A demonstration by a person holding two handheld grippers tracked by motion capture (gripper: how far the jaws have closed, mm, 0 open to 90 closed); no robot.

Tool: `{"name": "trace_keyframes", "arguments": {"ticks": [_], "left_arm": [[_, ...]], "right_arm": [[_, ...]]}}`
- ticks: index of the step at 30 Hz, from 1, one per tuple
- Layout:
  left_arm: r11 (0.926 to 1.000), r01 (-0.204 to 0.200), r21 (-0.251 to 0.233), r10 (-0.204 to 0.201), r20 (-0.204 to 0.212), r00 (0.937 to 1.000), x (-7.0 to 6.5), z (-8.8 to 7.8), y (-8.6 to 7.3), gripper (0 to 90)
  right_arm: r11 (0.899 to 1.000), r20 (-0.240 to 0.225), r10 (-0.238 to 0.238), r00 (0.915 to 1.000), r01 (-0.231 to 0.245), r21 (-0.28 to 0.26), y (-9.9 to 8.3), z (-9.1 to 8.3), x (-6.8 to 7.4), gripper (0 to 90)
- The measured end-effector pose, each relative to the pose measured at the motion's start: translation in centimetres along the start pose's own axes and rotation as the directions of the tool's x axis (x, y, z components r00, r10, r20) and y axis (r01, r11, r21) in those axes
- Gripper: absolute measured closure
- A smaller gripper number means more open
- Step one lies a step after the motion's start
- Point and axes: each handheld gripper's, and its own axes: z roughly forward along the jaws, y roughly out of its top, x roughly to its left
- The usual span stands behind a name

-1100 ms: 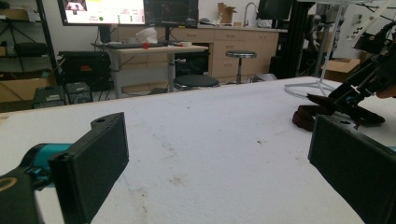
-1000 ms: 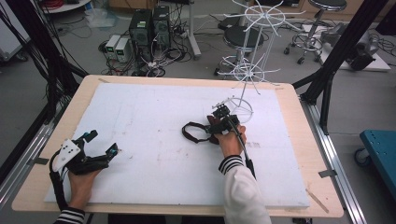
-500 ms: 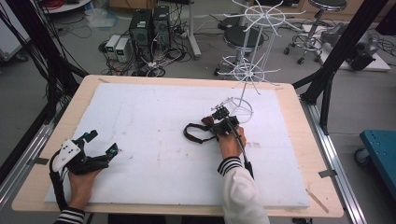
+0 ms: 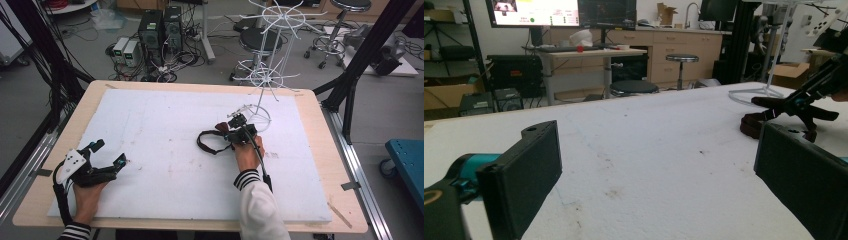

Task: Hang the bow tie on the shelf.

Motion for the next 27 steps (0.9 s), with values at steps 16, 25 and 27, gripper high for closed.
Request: {"name": "trace_keyframes", "arguments": {"ticks": [16, 25, 27], "left_arm": [[1.0, -0.002, 0.001, 0.002, -0.001, 1.0, 0.0, 0.0, 0.0, 5.4], [1.0, -0.006, 0.002, 0.006, 0.002, 1.0, 0.0, 0.0, 0.0, 5.5], [1.0, -0.006, 0.002, 0.006, 0.001, 1.0, 0.0, 0.0, 0.0, 5.5]], "right_arm": [[0.994, -0.025, -0.026, 0.9993, 0.023, -0.109, -0.2, -2.4, 1.0, 77.1], [0.984, -0.039, -0.021, 0.999, 0.013, -0.178, -0.8, -4.5, 0.8, 77.0], [0.979, -0.037, -0.026, 0.999, 0.018, -0.205, -1.0, -5.4, 0.8, 77.0]]}}
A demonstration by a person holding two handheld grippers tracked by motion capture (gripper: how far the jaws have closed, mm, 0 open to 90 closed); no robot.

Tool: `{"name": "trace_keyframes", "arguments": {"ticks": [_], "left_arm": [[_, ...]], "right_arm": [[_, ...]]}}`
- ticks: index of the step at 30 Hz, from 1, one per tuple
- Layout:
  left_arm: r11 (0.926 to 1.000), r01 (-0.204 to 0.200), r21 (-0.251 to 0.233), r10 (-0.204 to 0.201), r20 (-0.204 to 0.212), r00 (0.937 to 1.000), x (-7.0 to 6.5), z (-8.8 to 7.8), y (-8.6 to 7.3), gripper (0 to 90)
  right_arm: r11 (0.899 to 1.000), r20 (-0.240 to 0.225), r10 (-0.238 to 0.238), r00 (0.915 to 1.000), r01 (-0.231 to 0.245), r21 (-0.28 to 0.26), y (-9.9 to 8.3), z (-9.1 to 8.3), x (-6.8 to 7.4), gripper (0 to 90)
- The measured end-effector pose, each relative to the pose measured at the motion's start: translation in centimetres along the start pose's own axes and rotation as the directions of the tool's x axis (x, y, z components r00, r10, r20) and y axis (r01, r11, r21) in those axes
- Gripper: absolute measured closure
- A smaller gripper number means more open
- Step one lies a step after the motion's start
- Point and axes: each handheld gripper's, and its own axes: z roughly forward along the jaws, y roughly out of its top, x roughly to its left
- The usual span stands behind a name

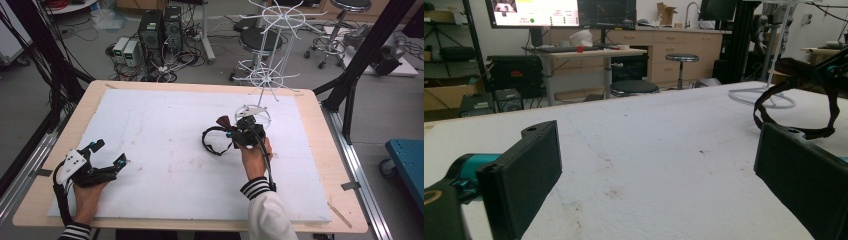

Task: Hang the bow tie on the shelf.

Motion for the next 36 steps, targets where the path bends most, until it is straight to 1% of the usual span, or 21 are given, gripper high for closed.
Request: {"name": "trace_keyframes", "arguments": {"ticks": [2, 4, 5, 9, 11, 12, 13, 14, 15, 17, 18, 21, 22, 24, 26, 27, 31, 33, 34, 35, 36], "left_arm": [[1.0, 0.001, 0.002, -0.001, 0.0, 1.0, 0.0, 0.0, 0.0, 5.5], [1.0, -0.001, 0.001, 0.001, 0.001, 1.0, 0.0, 0.0, 0.0, 5.5], [1.0, -0.001, 0.001, 0.001, 0.001, 1.0, 0.0, 0.0, 0.0, 5.5], [1.0, -0.001, 0.0, 0.001, 0.0, 1.0, 0.0, 0.0, 0.0, 5.5], [1.0, -0.001, 0.001, 0.001, 0.001, 1.0, 0.0, 0.0, 0.0, 5.4], [1.0, -0.001, 0.001, 0.001, 0.001, 1.0, 0.0, 0.0, 0.0, 5.4], [1.0, 0.0, 0.001, 0.0, 0.001, 1.0, 0.0, 0.0, 0.0, 5.5], [1.0, -0.001, 0.001, 0.001, 0.001, 1.0, 0.0, 0.0, 0.0, 5.5], [1.0, -0.001, 0.001, 0.001, 0.001, 1.0, 0.0, 0.0, 0.0, 5.5], [1.0, -0.002, 0.0, 0.002, 0.0, 1.0, 0.0, 0.0, 0.0, 5.4], [1.0, 0.001, 0.001, -0.001, 0.001, 1.0, 0.0, 0.0, 0.0, 5.4], [1.0, 0.001, 0.001, -0.001, 0.001, 1.0, 0.0, 0.0, 0.0, 5.5], [1.0, -0.001, -0.001, 0.001, -0.001, 1.0, 0.0, 0.0, 0.0, 5.5], [1.0, 0.001, 0.001, -0.001, 0.0, 1.0, 0.0, 0.0, 0.0, 5.5], [1.0, -0.004, 0.001, 0.004, 0.001, 1.0, 0.0, 0.0, 0.0, 5.5], [1.0, 0.001, 0.001, -0.001, 0.001, 1.0, 0.0, 0.0, 0.0, 5.5], [1.0, 0.004, -0.001, -0.004, 0.0, 1.0, 0.0, 0.0, 0.0, 5.5], [1.0, 0.003, 0.0, -0.003, 0.0, 1.0, 0.0, 0.0, 0.0, 5.5], [1.0, 0.004, -0.001, -0.004, 0.0, 1.0, 0.0, 0.0, 0.0, 5.4], [1.0, 0.003, -0.001, -0.003, 0.0, 1.0, 0.0, 0.0, 0.0, 5.4], [1.0, 0.003, 0.0, -0.003, -0.001, 1.0, 0.0, 0.0, 0.0, 5.5]], "right_arm": [[1.0, 0.002, -0.001, 1.0, 0.001, -0.02, 0.0, -0.6, 0.0, 77.1], [1.0, 0.004, 0.0, 1.0, 0.001, -0.028, -0.1, -0.8, 0.0, 77.1], [0.999, 0.006, 0.002, 1.0, -0.002, -0.043, -0.1, -1.3, 0.0, 77.0], [0.998, 0.006, 0.002, 1.0, -0.001, -0.063, -0.2, -1.9, -0.1, 77.1], [0.996, 0.009, 0.002, 1.0, -0.001, -0.09, -0.2, -2.6, -0.1, 77.1], [0.996, 0.009, 0.002, 1.0, -0.001, -0.09, -0.2, -2.6, -0.1, 77.1], [0.994, 0.015, -0.001, 0.9999, 0.003, -0.108, -0.2, -3.1, -0.2, 77.1], [0.994, 0.015, -0.001, 0.9999, 0.003, -0.108, -0.2, -3.1, -0.2, 77.1], [0.992, 0.013, 0.006, 0.9999, -0.004, -0.128, -0.3, -3.7, -0.4, 77.1], [0.991, 0.015, 0.01, 0.9998, -0.008, -0.131, -0.3, -3.9, -0.5, 77.1], [0.988, 0.018, 0.015, 0.9997, -0.012, -0.151, -0.5, -4.4, -0.7, 77.1], [0.983, 0.012, 0.026, 0.9996, -0.024, -0.184, -0.6, -5.2, -0.9, 77.1], [0.981, 0.01, 0.023, 0.9997, -0.021, -0.195, -0.7, -5.4, -1.0, 77.1], [0.979, 0.012, 0.023, 0.9997, -0.02, -0.202, -0.7, -5.6, -1.1, 77.1], [0.974, 0.01, 0.033, 0.9994, -0.03, -0.226, -0.8, -6.2, -1.5, 77.1], [0.974, 0.01, 0.033, 0.9994, -0.03, -0.226, -0.8, -6.2, -1.5, 77.1], [0.962, -0.002, 0.045, 0.999, -0.044, -0.269, -1.0, -6.9, -2.1, 77.1], [0.961, -0.006, 0.048, 0.9989, -0.047, -0.274, -1.0, -7.0, -2.1, 77.1], [0.958, -0.005, 0.041, 0.9991, -0.041, -0.284, -1.0, -7.2, -2.2, 77.0], [0.958, -0.005, 0.041, 0.9991, -0.041, -0.284, -1.0, -7.2, -2.2, 77.0], [0.953, -0.008, 0.043, 0.9991, -0.043, -0.298, -1.1, -7.5, -2.4, 77.1]]}}
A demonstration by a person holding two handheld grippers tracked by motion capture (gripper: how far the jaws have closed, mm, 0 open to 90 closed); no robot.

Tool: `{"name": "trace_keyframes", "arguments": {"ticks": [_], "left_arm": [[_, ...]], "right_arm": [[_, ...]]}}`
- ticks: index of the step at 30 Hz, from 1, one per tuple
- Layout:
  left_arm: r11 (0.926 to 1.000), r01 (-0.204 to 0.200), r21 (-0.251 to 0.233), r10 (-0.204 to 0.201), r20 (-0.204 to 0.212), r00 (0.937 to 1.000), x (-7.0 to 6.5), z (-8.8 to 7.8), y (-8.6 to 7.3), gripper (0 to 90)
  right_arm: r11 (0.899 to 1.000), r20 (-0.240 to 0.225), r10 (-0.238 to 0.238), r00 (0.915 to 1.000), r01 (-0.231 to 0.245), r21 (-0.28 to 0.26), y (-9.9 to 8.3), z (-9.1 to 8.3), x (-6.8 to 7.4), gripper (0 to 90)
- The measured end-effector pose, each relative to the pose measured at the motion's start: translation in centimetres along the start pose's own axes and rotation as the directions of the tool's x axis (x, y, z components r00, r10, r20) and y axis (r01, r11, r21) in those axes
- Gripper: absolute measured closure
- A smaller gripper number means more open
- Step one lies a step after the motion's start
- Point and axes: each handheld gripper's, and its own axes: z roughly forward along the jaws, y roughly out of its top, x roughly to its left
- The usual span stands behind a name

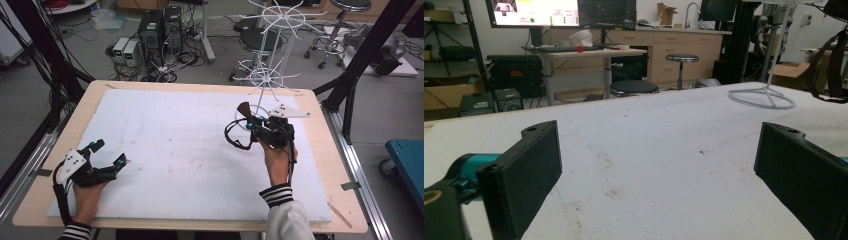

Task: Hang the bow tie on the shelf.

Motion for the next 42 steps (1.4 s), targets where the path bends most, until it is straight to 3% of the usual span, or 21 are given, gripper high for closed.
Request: {"name": "trace_keyframes", "arguments": {"ticks": [14, 28, 42], "left_arm": [[1.0, 0.003, -0.001, -0.003, 0.001, 1.0, 0.0, 0.0, 0.0, 5.5], [1.0, 0.002, -0.001, -0.002, 0.001, 1.0, 0.0, 0.0, 0.0, 5.5], [1.0, 0.002, -0.001, -0.002, 0.001, 1.0, 0.0, 0.0, 0.0, 5.5]], "right_arm": [[0.995, 0.036, 0.003, 0.9993, 0.001, -0.098, 1.5, -3.2, -0.9, 77.1], [0.987, 0.07, 0.012, 0.9975, 0.0, -0.163, 2.9, -5.4, -2.0, 77.1], [0.982, 0.121, 0.043, 0.9917, -0.02, -0.186, 4.3, -6.3, -4.0, 77.1]]}}
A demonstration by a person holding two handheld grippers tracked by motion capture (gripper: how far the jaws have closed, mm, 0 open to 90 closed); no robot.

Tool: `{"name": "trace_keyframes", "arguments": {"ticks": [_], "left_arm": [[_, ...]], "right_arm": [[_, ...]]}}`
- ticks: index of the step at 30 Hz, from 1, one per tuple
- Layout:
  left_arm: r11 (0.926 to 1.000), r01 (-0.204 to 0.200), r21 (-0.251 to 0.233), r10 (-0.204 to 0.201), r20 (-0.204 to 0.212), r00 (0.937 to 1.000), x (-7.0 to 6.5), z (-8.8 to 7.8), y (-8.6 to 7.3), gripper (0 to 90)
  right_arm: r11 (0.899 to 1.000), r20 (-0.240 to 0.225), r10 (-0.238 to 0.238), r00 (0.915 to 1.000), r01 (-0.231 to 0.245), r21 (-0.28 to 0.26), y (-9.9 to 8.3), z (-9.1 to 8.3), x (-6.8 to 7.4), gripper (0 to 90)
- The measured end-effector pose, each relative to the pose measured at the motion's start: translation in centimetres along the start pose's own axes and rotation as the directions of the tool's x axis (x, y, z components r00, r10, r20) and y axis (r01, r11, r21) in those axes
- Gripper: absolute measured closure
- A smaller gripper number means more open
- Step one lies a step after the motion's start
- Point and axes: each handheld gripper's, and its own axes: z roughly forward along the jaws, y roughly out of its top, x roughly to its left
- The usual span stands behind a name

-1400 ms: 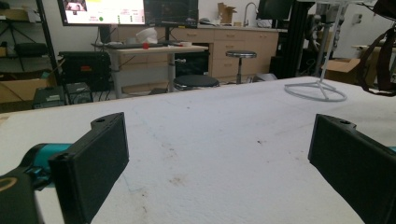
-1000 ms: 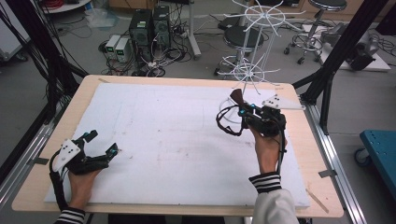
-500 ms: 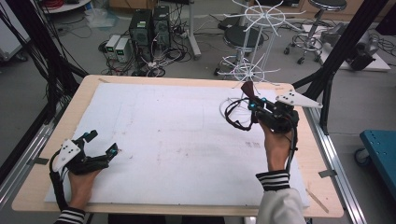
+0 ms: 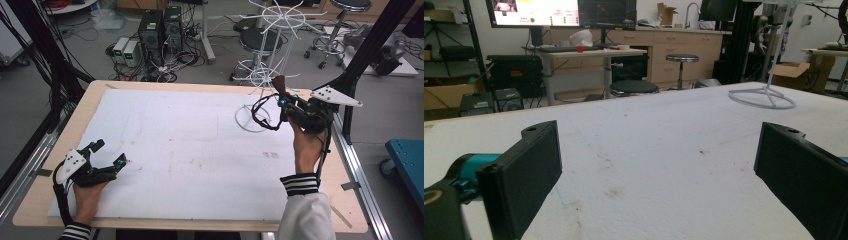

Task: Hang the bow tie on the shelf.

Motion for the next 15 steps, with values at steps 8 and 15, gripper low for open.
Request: {"name": "trace_keyframes", "arguments": {"ticks": [8, 15], "left_arm": [[1.0, -0.001, -0.001, 0.001, 0.0, 1.0, 0.0, 0.0, 0.0, 5.5], [1.0, 0.0, -0.002, 0.0, -0.001, 1.0, 0.0, 0.0, 0.0, 5.4]], "right_arm": [[0.999, 0.035, 0.034, 0.9988, -0.033, -0.01, -0.2, 0.6, -1.1, 77.0], [0.998, 0.058, 0.055, 0.9968, -0.055, -0.007, -0.6, 1.1, -2.4, 77.0]]}}
